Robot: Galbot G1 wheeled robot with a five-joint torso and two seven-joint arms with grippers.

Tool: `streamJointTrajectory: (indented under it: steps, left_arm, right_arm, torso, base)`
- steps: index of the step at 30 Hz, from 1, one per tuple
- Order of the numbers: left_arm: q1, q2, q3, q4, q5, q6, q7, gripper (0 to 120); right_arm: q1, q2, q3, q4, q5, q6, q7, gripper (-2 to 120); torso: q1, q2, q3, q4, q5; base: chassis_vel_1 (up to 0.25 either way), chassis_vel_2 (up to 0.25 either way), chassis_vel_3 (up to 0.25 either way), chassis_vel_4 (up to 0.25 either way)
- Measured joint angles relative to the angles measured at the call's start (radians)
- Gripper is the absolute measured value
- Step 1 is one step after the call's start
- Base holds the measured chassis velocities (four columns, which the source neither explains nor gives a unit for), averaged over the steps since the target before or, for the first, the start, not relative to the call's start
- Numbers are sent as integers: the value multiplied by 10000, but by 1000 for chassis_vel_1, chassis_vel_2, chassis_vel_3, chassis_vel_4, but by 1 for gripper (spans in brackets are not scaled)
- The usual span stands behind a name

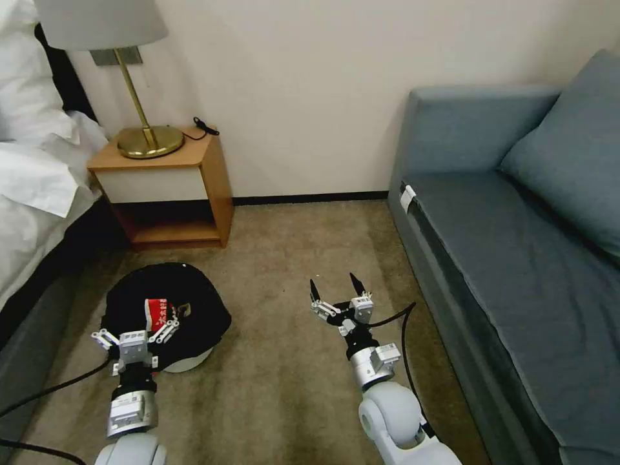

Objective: Pick up the trash bin, then pick up the garbage on the floor and place it into the trash bin.

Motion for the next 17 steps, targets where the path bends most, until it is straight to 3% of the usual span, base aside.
streamJointTrajectory:
  steps: [17]
  left_arm:
    - [-16, 5, -11, 0, -37, 17, -23, 100]
  right_arm:
    - [31, -2, -19, -23, 8, 4, -8, 100]
  torso:
    - [0, -1, 0, 0, -1]
  base:
    - [0, 0, 0, 0]
